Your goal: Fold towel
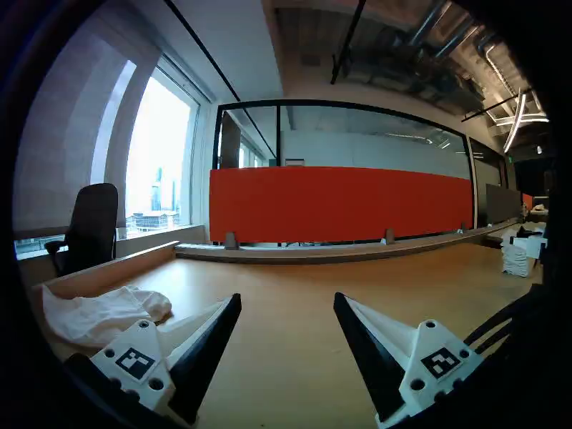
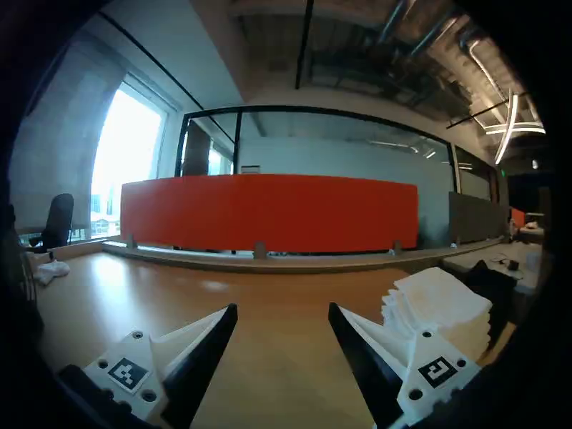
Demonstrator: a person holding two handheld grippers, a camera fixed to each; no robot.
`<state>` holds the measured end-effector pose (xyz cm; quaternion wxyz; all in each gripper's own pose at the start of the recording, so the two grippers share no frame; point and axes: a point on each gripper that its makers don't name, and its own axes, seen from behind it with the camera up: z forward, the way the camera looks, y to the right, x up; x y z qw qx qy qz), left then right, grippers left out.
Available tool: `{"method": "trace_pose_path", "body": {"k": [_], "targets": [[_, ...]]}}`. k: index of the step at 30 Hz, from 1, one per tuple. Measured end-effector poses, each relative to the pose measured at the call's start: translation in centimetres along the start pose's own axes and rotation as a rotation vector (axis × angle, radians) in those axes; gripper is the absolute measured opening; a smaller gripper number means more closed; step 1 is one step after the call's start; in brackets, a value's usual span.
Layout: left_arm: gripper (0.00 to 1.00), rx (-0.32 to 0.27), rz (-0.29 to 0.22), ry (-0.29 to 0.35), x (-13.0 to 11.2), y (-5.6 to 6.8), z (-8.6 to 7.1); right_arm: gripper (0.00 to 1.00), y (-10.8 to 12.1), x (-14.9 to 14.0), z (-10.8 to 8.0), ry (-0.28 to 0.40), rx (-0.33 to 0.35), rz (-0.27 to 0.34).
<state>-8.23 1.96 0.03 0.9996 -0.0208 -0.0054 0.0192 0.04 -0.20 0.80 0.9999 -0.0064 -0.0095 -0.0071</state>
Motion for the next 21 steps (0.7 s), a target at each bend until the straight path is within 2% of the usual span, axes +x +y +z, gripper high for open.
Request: {"method": "trace_pose_path", "body": {"k": [21], "targets": [[0.96, 0.000, 0.000, 0.000, -0.06, 0.01, 0.00, 0.98, 0.50, -0.60, -0.50, 0.008, -0.013, 0.015]]}}
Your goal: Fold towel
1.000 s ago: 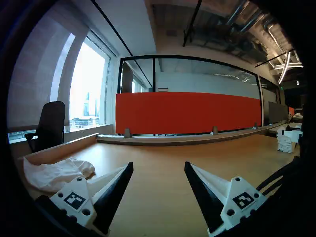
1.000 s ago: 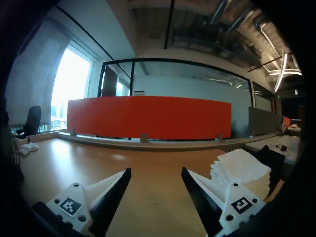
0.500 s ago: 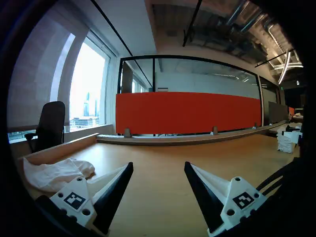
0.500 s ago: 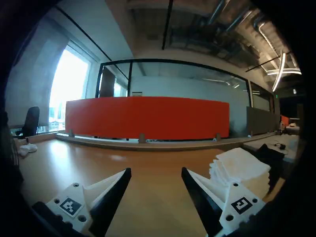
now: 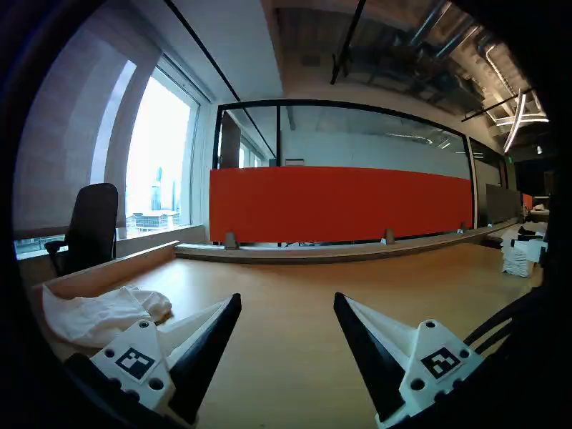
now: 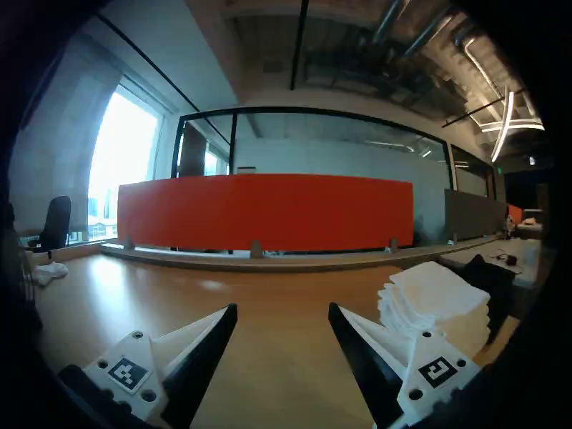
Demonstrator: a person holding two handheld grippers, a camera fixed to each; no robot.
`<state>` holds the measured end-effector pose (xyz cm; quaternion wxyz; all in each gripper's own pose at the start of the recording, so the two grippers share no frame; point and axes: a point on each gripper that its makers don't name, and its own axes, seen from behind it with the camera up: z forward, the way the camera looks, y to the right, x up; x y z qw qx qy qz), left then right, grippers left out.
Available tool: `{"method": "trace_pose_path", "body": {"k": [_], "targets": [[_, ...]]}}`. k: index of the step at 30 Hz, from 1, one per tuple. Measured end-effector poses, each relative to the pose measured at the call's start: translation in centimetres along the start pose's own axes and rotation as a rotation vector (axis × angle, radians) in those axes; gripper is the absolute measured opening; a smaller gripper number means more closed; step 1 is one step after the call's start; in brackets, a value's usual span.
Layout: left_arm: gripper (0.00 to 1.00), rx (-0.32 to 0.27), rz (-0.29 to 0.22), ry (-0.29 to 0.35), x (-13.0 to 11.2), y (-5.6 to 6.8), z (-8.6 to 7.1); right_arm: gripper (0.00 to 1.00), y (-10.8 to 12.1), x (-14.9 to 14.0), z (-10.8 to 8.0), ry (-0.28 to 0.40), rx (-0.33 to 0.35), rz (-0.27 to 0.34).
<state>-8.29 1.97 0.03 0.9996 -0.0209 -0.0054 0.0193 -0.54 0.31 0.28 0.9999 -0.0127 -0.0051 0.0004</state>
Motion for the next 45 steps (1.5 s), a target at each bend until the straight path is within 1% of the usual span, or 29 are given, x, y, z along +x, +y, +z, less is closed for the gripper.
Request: {"method": "trace_pose_path", "body": {"k": [12, 21, 45], "targets": [[0.96, 0.000, 0.000, 0.000, 0.00, -0.04, -0.02, 0.98, 0.40, 0.33, -0.22, 0.009, 0.005, 0.002], [0.96, 0.000, 0.000, 0.000, 0.00, 0.01, -0.04, 0.99, 0.30, 0.20, -0.31, 0.009, 0.017, 0.003], [0.96, 0.000, 0.000, 0.000, 0.12, 0.06, 0.00, 0.99, 0.28, 0.11, -0.33, 0.007, 0.021, 0.004]]}}
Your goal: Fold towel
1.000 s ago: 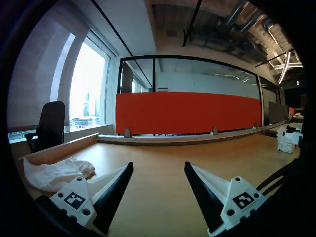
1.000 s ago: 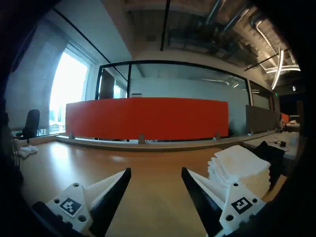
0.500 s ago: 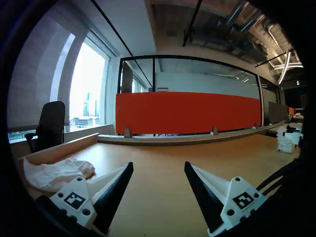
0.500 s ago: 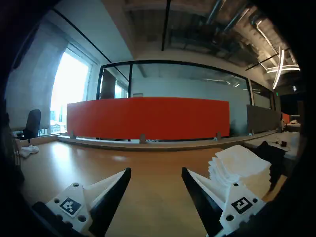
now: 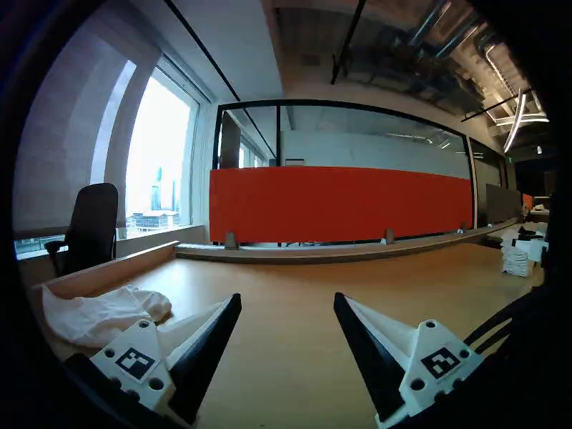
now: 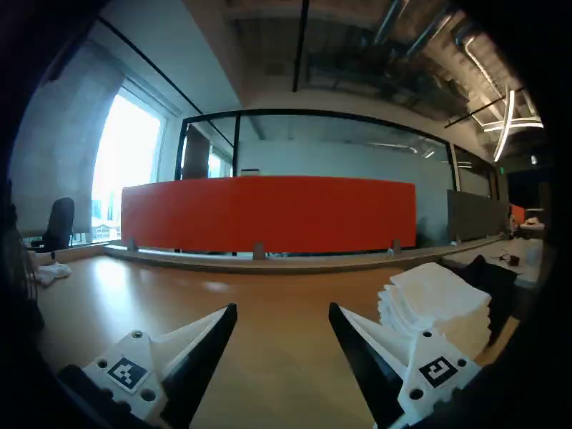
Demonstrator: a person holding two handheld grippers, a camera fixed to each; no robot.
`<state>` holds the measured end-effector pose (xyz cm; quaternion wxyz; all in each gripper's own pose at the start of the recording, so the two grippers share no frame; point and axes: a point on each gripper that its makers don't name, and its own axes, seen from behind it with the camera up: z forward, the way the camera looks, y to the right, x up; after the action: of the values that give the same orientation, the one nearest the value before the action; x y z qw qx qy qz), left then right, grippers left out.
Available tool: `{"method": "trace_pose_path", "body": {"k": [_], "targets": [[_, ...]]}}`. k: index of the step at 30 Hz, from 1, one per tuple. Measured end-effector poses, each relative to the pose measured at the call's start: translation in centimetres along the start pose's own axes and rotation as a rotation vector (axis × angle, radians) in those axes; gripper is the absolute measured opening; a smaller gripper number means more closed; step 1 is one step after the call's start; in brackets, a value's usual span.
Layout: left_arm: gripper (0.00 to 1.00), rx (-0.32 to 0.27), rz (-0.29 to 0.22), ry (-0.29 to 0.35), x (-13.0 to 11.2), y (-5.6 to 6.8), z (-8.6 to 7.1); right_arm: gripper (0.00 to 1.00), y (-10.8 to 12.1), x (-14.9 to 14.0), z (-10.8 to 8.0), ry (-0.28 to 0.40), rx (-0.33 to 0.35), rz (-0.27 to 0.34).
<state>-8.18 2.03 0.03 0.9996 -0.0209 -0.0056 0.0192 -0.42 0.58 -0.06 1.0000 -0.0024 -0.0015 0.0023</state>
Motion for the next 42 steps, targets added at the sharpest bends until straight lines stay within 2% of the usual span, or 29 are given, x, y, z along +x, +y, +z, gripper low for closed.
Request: {"method": "trace_pose_path", "body": {"k": [42], "targets": [[0.96, 0.000, -0.003, -0.004, 0.80, -0.33, -0.28, 0.99, -0.06, 0.07, 0.03, 0.000, 0.000, 0.000]]}}
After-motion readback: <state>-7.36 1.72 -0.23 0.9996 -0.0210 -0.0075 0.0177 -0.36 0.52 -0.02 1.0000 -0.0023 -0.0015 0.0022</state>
